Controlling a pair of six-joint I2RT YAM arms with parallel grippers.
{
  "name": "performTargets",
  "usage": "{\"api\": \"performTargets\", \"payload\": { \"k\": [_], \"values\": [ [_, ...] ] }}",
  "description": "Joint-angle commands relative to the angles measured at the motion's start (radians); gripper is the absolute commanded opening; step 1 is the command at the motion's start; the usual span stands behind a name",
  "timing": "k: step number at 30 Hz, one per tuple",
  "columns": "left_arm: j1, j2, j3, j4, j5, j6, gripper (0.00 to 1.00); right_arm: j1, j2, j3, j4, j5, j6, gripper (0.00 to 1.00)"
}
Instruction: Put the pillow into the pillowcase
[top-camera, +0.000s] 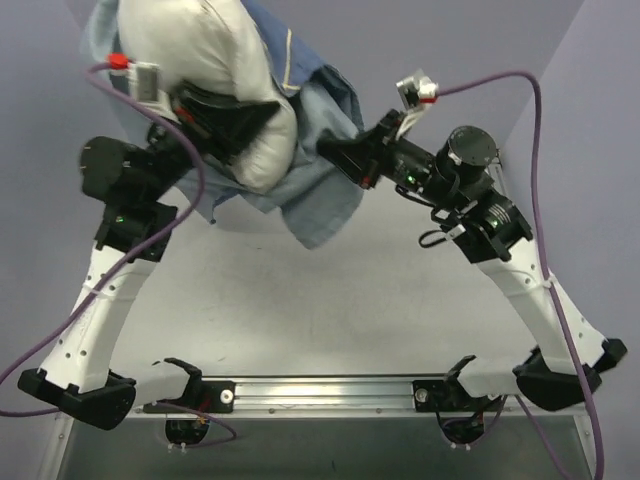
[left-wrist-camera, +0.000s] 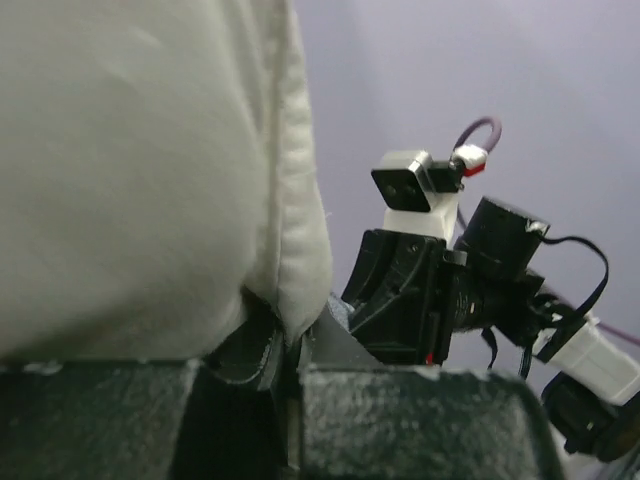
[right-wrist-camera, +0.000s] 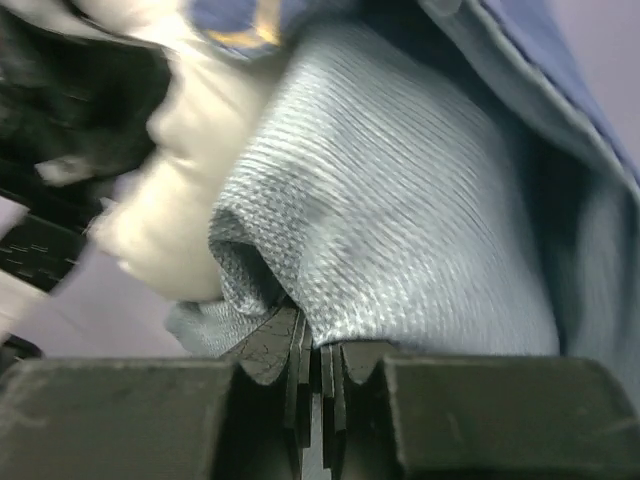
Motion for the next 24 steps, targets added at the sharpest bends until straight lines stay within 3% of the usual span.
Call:
{"api": "performTargets", "payload": {
  "k": [1,3,6,9,11,13,15,17,18,21,22,24],
  "values": [
    [-0.128,0.125,-0.169,-0.265,-0.042,0.226,0.0,-0.146,-0.072,-0.293,-0.168,0.03,0.071,0.0],
    [-0.169,0.226,-0.218,-0.357,-0.044,0.269,0.0,-0.203,-0.118,-0.491,-0.309,-0.035,0.1,0.0],
    [-0.26,0.372,-0.242,-0.479,-0.076,0.375,0.0,-0.333,-0.085,-0.69,-0.426,-0.312,0.175,0.0],
    [-0.317,0.493,-0.197,-0.533,-0.132,0.455,0.0,-0.441,-0.029,-0.787,-0.47,-0.511,0.201,0.0],
    [-0.325,0.568,-0.151,-0.55,-0.128,0.46,0.0,-0.484,-0.035,-0.771,-0.509,-0.503,0.169,0.0],
    [-0.323,0.599,-0.125,-0.56,-0.117,0.452,0.0,-0.539,-0.011,-0.669,-0.615,-0.483,0.022,0.08],
    [-0.323,0.61,-0.113,-0.56,-0.082,0.45,0.0,-0.588,0.026,-0.595,-0.811,-0.397,-0.179,0.09],
    [-0.325,0.588,-0.116,-0.562,-0.013,0.435,0.0,-0.625,0.063,-0.538,-0.962,-0.339,-0.301,0.19],
    [-0.326,0.575,-0.127,-0.563,0.022,0.429,0.0,-0.675,0.078,-0.521,-1.013,-0.319,-0.404,0.29],
    [-0.32,0.492,-0.125,-0.565,0.159,0.443,0.23,-0.734,0.162,-0.382,-1.199,-0.315,-0.515,0.4],
    [-0.314,0.464,-0.121,-0.582,0.16,0.469,0.37,-0.818,0.182,-0.349,-1.215,-0.333,-0.518,0.42],
    [-0.302,0.392,-0.104,-0.602,0.104,0.495,0.53,-0.875,0.236,-0.251,-1.194,-0.359,-0.48,0.45]
  ]
}}
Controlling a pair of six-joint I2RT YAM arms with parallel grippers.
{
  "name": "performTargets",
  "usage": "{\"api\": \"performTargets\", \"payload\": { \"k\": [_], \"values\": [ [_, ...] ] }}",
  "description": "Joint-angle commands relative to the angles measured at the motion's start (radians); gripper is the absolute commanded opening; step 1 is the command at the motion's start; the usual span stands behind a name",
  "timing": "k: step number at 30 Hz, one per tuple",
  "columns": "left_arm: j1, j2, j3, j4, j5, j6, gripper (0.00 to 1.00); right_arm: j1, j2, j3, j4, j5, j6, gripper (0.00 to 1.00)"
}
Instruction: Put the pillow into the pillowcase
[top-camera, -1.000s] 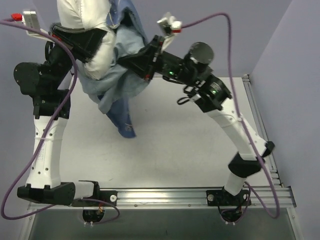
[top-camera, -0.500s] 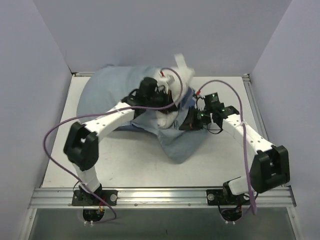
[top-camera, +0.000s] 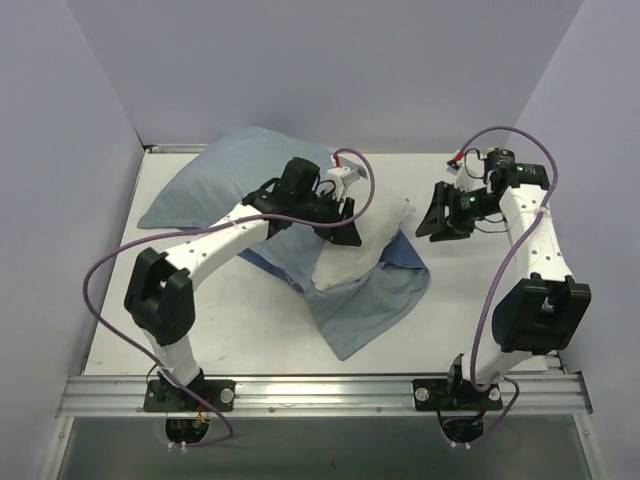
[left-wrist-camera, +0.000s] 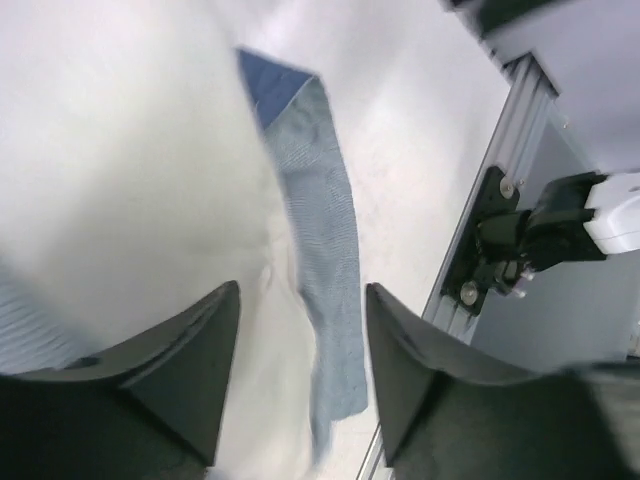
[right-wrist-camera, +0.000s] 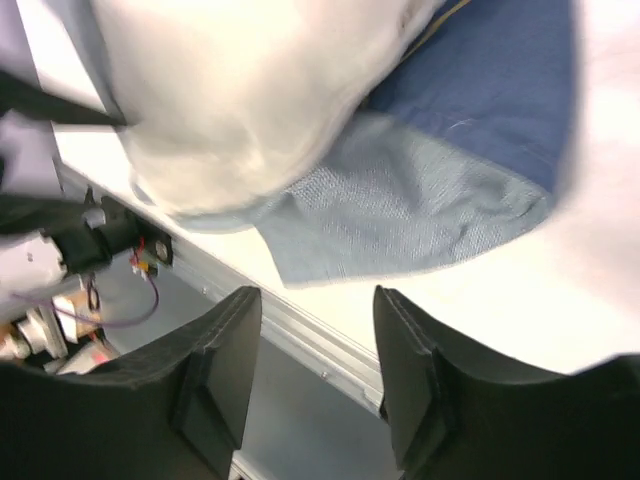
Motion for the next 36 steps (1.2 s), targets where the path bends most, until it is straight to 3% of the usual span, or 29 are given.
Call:
{"api": "performTargets", "payload": {
  "k": [1,4,5,7,14,17,21,23,31,35,36],
  "values": [
    [0.032,-0.174,0.122,-0.021,0.023,0.088,0.63,-0.114,0.088,0.1,-0.08,-0.036,-0.003,0.49],
    [0.068,-0.165,0.217,-0.093,-0.097,0.129,0.8,-0.102,0.183,0.166,0.081,-0.083,0.152,0.57],
    [0.072,-0.134,0.237,-0.104,-0.121,0.148,0.81,-0.084,0.228,0.195,0.114,-0.082,0.214,0.57],
    [0.069,-0.084,0.334,-0.163,-0.225,0.201,0.81,-0.044,0.263,0.223,0.166,-0.063,0.222,0.68],
    [0.048,0.255,0.684,-0.292,-0.414,0.34,0.76,0.019,0.475,0.22,0.309,-0.005,0.302,0.68],
    [0.045,0.391,0.845,-0.363,-0.449,0.364,0.72,0.027,0.509,0.186,0.341,-0.074,0.322,0.56],
    [0.046,0.486,0.91,-0.368,-0.468,0.395,0.71,0.047,0.48,0.111,0.376,-0.154,0.337,0.3],
    [0.046,0.525,0.927,-0.366,-0.501,0.399,0.7,0.056,0.457,0.074,0.398,-0.171,0.337,0.22],
    [0.057,0.57,0.938,-0.303,-0.581,0.39,0.47,0.056,0.447,0.007,0.429,-0.178,0.332,0.07],
    [0.059,0.601,0.955,-0.273,-0.556,0.392,0.22,0.086,0.452,0.008,0.458,-0.181,0.352,0.03],
    [0.059,0.608,0.961,-0.274,-0.54,0.402,0.01,0.09,0.454,0.013,0.465,-0.188,0.369,0.03]
  ]
}}
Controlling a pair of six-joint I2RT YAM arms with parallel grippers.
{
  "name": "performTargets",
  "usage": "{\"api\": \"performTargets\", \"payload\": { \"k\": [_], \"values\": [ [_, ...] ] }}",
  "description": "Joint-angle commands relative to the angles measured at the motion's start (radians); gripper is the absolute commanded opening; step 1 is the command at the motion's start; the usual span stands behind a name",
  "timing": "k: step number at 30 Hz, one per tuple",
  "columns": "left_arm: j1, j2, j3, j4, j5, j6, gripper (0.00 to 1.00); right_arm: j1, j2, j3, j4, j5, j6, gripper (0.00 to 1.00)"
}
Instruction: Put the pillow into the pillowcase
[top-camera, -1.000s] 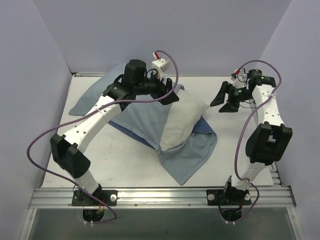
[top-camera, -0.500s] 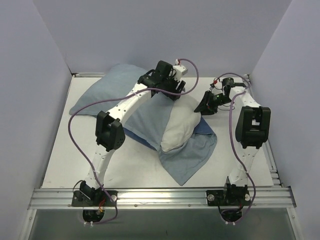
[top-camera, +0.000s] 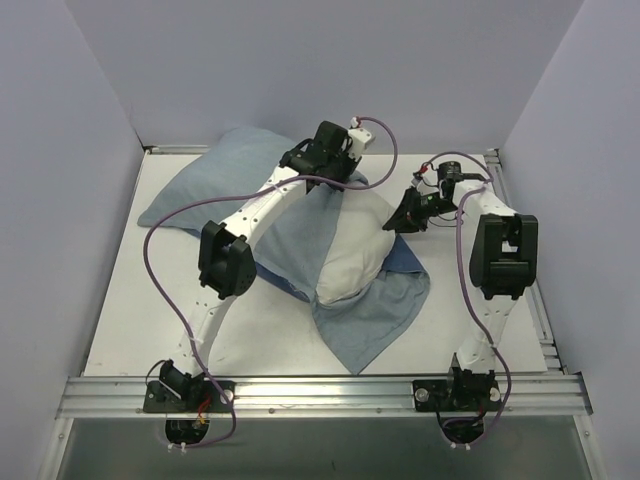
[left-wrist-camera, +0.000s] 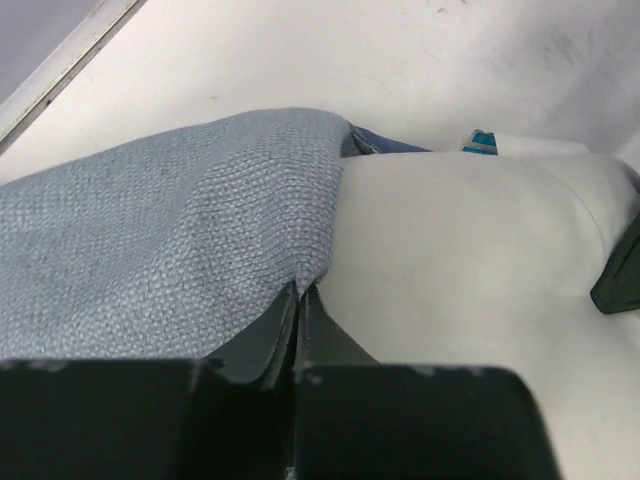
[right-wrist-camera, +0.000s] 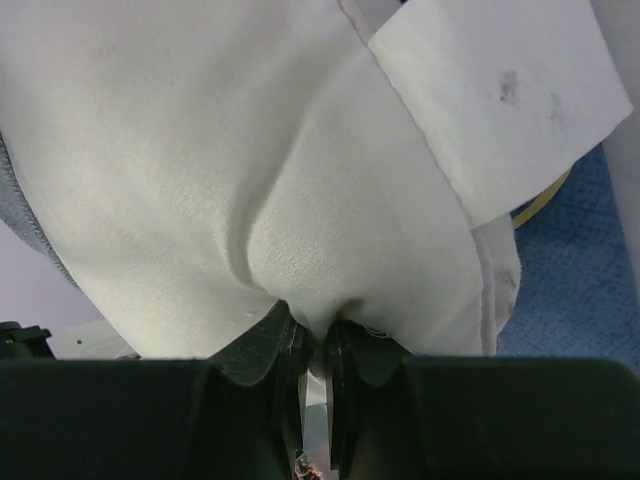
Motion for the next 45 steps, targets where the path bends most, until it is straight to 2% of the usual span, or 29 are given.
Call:
{"api": "performTargets", "payload": {
  "k": [1,3,4,5,6,7,10,11,13,17,18,22,24,25,26,27,28,29,30,32,34,37,40,45],
  "values": [
    [0.008,0.043,0.06,0.052,0.053,0.026,0.0,0.029,-0.037,-0.006,0.012,-0.032,0.032,0.03],
    [0.011,0.042,0.072,0.055,0.172,0.009,0.0,0.038,-0.033,0.0,0.046,-0.064,0.096,0.03],
    [0.011,0.04,0.083,0.056,0.395,-0.02,0.0,0.045,-0.03,-0.001,0.114,-0.078,0.131,0.03],
    [0.003,0.03,0.096,0.067,0.493,-0.069,0.0,0.052,-0.029,-0.007,0.166,-0.094,0.185,0.03],
    [-0.03,0.022,0.116,0.129,0.589,-0.209,0.0,0.072,-0.027,-0.009,0.293,-0.116,0.237,0.03],
    [-0.057,-0.017,0.116,0.174,0.71,-0.263,0.0,0.084,-0.02,-0.006,0.361,-0.121,0.354,0.03],
    [-0.163,-0.114,0.057,0.349,0.814,-0.438,0.0,0.129,0.023,0.049,0.563,-0.144,0.522,0.03],
    [-0.178,-0.139,0.02,0.395,0.834,-0.484,0.0,0.141,0.032,0.098,0.573,-0.142,0.529,0.03],
    [-0.192,-0.217,-0.107,0.449,0.796,-0.544,0.0,0.157,0.043,0.134,0.578,-0.13,0.521,0.02],
    [-0.166,-0.354,-0.38,0.509,0.614,-0.554,0.0,0.135,0.051,0.139,0.578,-0.113,0.512,0.02],
    [-0.16,-0.372,-0.414,0.518,0.542,-0.574,0.0,0.126,0.051,0.136,0.578,-0.111,0.512,0.03],
    [-0.157,-0.415,-0.495,0.501,0.399,-0.548,0.0,0.103,0.059,0.152,0.578,-0.093,0.511,0.03],
    [-0.15,-0.401,-0.457,0.431,0.322,-0.499,0.0,0.104,0.052,0.142,0.573,-0.094,0.512,0.15],
    [-0.137,-0.366,-0.428,0.403,0.301,-0.485,0.12,0.105,0.037,0.126,0.572,-0.104,0.515,0.25],
    [-0.106,-0.357,-0.376,0.345,0.284,-0.453,0.28,0.1,0.025,0.104,0.566,-0.119,0.515,0.43],
    [-0.091,-0.358,-0.37,0.327,0.25,-0.425,0.5,0.082,0.005,0.082,0.535,-0.139,0.495,0.49],
    [-0.075,-0.389,-0.376,0.319,0.222,-0.395,0.6,0.066,-0.045,0.023,0.494,-0.141,0.469,0.59],
    [-0.06,-0.412,-0.391,0.31,0.222,-0.365,0.66,0.051,-0.078,-0.007,0.457,-0.139,0.439,0.65],
    [-0.031,-0.436,-0.42,0.297,0.224,-0.306,0.7,0.013,-0.113,-0.036,0.382,-0.133,0.41,0.66],
    [-0.02,-0.507,-0.46,0.233,0.247,-0.206,0.71,-0.007,-0.217,-0.128,0.313,-0.111,0.334,0.72],
    [-0.028,-0.583,-0.56,0.201,0.256,-0.146,0.72,-0.034,-0.306,-0.191,0.25,-0.093,0.313,0.72],
    [-0.061,-0.644,-0.662,0.144,0.218,-0.068,0.77,-0.006,-0.357,-0.285,0.236,-0.099,0.302,0.72],
    [-0.08,-0.639,-0.693,0.057,0.144,-0.051,0.8,0.072,-0.321,-0.319,0.245,-0.085,0.307,0.71],
    [-0.083,-0.582,-0.661,-0.051,0.014,-0.006,0.77,0.149,-0.221,-0.308,0.383,-0.068,0.411,0.69]
  ]
}}
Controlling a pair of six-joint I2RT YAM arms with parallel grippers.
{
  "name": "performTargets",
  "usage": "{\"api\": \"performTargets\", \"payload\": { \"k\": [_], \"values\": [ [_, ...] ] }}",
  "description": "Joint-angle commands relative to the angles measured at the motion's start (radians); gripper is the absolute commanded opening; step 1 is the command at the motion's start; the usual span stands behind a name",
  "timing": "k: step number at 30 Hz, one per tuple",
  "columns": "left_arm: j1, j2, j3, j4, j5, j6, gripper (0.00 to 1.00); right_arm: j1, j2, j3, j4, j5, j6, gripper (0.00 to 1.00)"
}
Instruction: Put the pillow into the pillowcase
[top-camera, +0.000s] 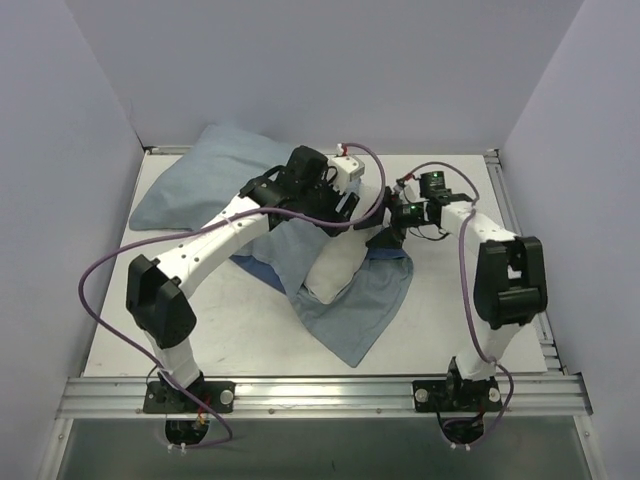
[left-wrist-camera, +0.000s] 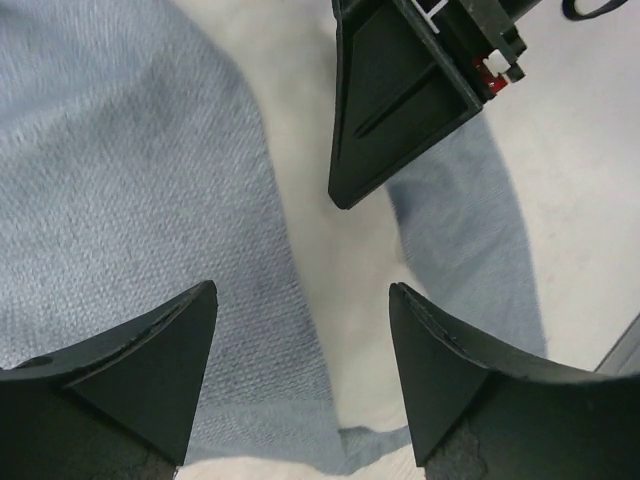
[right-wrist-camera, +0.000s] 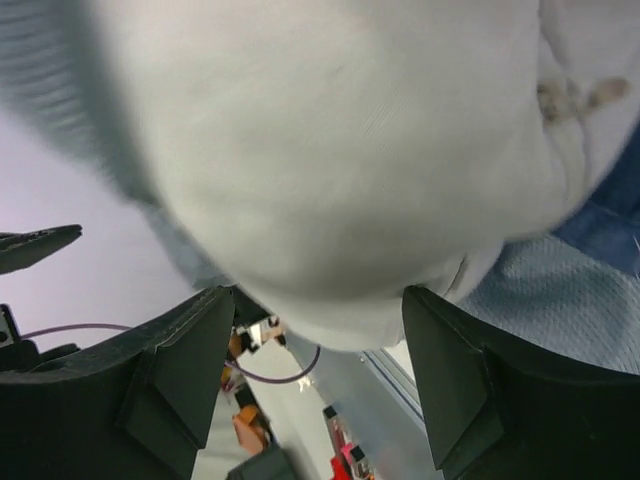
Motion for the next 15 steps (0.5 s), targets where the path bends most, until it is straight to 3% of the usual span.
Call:
{"api": "performTargets", "payload": {
  "k": [1,4,5,6,8,11,13,14,15],
  "values": [
    [0.009,0.064,0.036,-0.133,-0.144,0.08,0.77,0.038,0.094,0.005,0.057,0.003,0.061,0.68],
    [0.01,0.106,0.097,-0.231,-0.158,0.117,0.68,0.069,0.131,0.019,0.062,-0.008,0.076,0.64],
    [0.012,0.107,0.102,-0.255,-0.149,0.131,0.6,0.077,0.133,0.021,0.072,-0.009,0.078,0.57],
    [0.016,0.109,0.106,-0.263,-0.135,0.134,0.27,0.09,0.135,0.024,0.091,-0.006,0.078,0.51],
    [0.015,0.107,0.117,-0.277,-0.037,0.137,0.0,0.101,0.141,0.036,0.124,-0.012,0.118,0.31],
    [-0.004,0.118,0.198,-0.276,0.215,0.087,0.0,0.13,0.151,0.041,0.299,-0.073,0.292,0.15],
    [-0.048,0.149,0.318,-0.253,0.305,0.056,0.0,0.173,0.144,0.01,0.637,-0.121,0.483,0.12],
    [-0.06,0.164,0.368,-0.224,0.346,0.016,0.0,0.19,0.142,-0.033,0.98,-0.12,0.767,0.08],
    [-0.068,0.179,0.411,-0.21,0.369,-0.001,0.0,0.207,0.16,-0.045,1.155,-0.113,0.899,0.08]
  ]
}}
